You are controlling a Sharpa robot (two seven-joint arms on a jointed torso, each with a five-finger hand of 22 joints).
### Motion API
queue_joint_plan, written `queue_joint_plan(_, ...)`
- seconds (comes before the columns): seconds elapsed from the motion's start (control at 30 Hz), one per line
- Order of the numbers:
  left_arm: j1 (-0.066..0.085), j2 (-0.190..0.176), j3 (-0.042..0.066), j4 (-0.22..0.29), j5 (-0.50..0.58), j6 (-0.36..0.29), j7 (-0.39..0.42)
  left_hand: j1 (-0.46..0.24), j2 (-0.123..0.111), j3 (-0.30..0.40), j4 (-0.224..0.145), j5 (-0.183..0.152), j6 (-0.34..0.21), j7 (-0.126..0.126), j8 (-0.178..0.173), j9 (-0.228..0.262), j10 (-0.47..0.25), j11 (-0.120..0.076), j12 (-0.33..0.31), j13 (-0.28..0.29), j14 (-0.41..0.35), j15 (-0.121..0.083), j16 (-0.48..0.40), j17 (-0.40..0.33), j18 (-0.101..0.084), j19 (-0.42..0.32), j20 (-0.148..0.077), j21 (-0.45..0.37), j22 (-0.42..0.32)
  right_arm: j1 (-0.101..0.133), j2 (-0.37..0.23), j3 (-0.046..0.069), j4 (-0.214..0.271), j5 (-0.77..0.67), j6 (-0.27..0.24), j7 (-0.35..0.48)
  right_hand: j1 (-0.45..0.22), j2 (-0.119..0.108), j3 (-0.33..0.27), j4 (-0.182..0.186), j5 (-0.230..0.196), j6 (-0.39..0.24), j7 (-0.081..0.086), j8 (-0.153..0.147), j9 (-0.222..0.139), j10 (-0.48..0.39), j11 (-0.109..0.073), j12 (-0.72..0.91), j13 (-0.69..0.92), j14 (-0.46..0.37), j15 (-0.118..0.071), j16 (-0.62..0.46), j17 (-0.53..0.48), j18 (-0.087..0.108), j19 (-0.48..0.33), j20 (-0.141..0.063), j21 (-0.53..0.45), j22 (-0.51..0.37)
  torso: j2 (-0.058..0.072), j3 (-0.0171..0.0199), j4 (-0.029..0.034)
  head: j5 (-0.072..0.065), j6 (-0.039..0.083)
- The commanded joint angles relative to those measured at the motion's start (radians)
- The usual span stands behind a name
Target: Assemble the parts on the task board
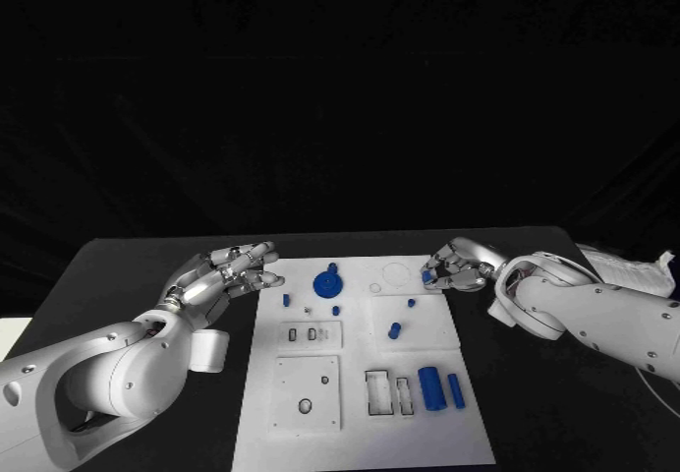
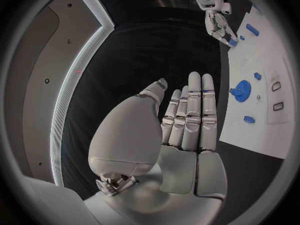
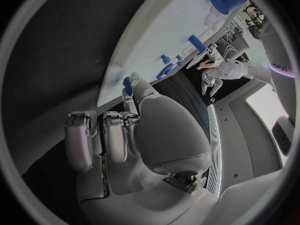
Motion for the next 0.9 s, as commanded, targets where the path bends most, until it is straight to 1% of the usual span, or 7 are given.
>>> queue_joint_plan(0.03,0.001,0.001,0.001,0.0,0.001,0.021,0.004,0.005,0.003,0.0,-0.005,-0.003,-0.008,-0.001,-0.003,0.0,-0.006,-0.002,0.0,0.0,-0.006,-0.001,-0.004,0.001,0.01,-0.006,-0.001,-0.004,-0.001,0.006,-0.003,0.004,0.042,0.011,-0.077,0.002,-0.021,0.015,0.01,0.005,0.03,0.056,-0.036,0.022,0.023,0.106,-0.01,0.003,0.262,0.096,-0.01,0.003,0.215,-0.021,0.051,-0.009,0.003,0.153,-0.001,-0.0013,-0.0003,0.0,0.001)
queue_joint_plan(0.17,0.001,0.003,0.001,-0.005,0.003,0.021,0.002,0.005,0.003,0.0,-0.005,-0.003,-0.008,-0.001,-0.003,0.0,-0.006,-0.002,0.0,0.0,-0.006,-0.001,-0.004,0.001,0.01,-0.006,-0.001,-0.004,-0.001,0.019,0.0,0.006,0.101,-0.003,-0.107,-0.053,-0.057,0.009,0.013,0.018,0.066,0.054,-0.037,0.019,0.024,0.106,-0.011,0.003,0.262,0.095,-0.012,0.002,0.212,-0.021,0.051,-0.012,0.003,0.153,-0.004,-0.0013,-0.0002,0.001,0.0)
queue_joint_plan(0.3,0.001,0.007,0.0,-0.012,0.005,0.022,0.001,0.005,0.003,0.0,-0.005,-0.003,-0.008,-0.001,-0.003,0.0,-0.006,-0.002,0.0,0.0,-0.006,-0.001,-0.004,0.001,0.01,-0.006,-0.001,-0.004,-0.001,0.028,0.015,0.007,0.157,-0.04,-0.125,-0.122,-0.065,0.007,0.014,0.021,0.068,0.054,-0.037,0.019,0.025,0.106,-0.012,0.003,0.262,0.096,-0.012,0.002,0.213,-0.021,0.052,-0.012,0.004,0.155,-0.009,-0.0031,0.0013,0.002,-0.005)
queue_joint_plan(0.47,0.001,0.015,0.0,-0.022,0.007,0.023,0.001,0.005,0.003,0.0,-0.005,-0.003,-0.008,-0.001,-0.003,0.0,-0.006,-0.002,0.0,0.0,-0.006,-0.001,-0.004,0.001,0.01,-0.006,-0.001,-0.004,-0.001,0.031,0.063,0.004,0.211,-0.104,-0.113,-0.21,-0.082,0.002,0.015,0.027,0.068,0.055,-0.038,0.018,0.026,0.106,-0.012,0.003,0.262,0.095,-0.013,0.001,0.209,-0.021,0.052,-0.013,0.003,0.154,-0.017,-0.0061,0.0038,0.015,-0.015)
queue_joint_plan(0.7,0.0,0.026,0.0,-0.034,0.007,0.025,0.001,0.005,0.003,0.0,-0.005,-0.003,-0.008,-0.001,-0.003,0.0,-0.006,-0.002,0.0,0.0,-0.006,-0.001,-0.004,0.001,0.01,-0.006,-0.001,-0.004,-0.001,0.013,0.141,-0.014,0.264,-0.239,-0.071,-0.284,-0.092,0.0,0.016,0.032,0.067,0.054,-0.038,0.016,0.027,0.106,-0.012,0.003,0.262,0.094,-0.013,-0.001,0.206,-0.021,0.052,-0.014,0.003,0.154,-0.026,-0.0118,0.007,0.045,-0.037)
queue_joint_plan(0.83,0.0,0.03,0.0,-0.04,0.007,0.026,0.001,0.005,0.003,0.0,-0.005,-0.003,-0.008,-0.001,-0.003,0.0,-0.006,-0.002,0.0,0.0,-0.006,-0.001,-0.004,0.001,0.01,-0.006,-0.001,-0.004,-0.001,-0.002,0.182,-0.024,0.266,-0.299,-0.048,-0.301,-0.096,-0.002,0.016,0.034,0.066,0.054,-0.038,0.016,0.027,0.105,-0.012,0.002,0.261,0.094,-0.013,-0.002,0.203,-0.02,0.051,-0.014,0.002,0.152,-0.03,-0.0153,0.0051,0.06,-0.048)
queue_joint_plan(0.9,0.0,0.031,0.0,-0.041,0.007,0.026,0.001,0.005,0.003,0.0,-0.005,-0.003,-0.008,-0.001,-0.003,0.0,-0.006,-0.002,0.0,0.0,-0.006,-0.001,-0.004,0.001,0.01,-0.006,-0.001,-0.004,-0.001,-0.011,0.197,-0.026,0.263,-0.318,-0.042,-0.305,-0.096,-0.003,0.016,0.034,0.065,0.053,-0.038,0.016,0.027,0.104,-0.012,-0.001,0.26,0.093,-0.013,-0.003,0.202,-0.021,0.051,-0.014,0.002,0.152,-0.031,-0.0164,0.005,0.061,-0.048)
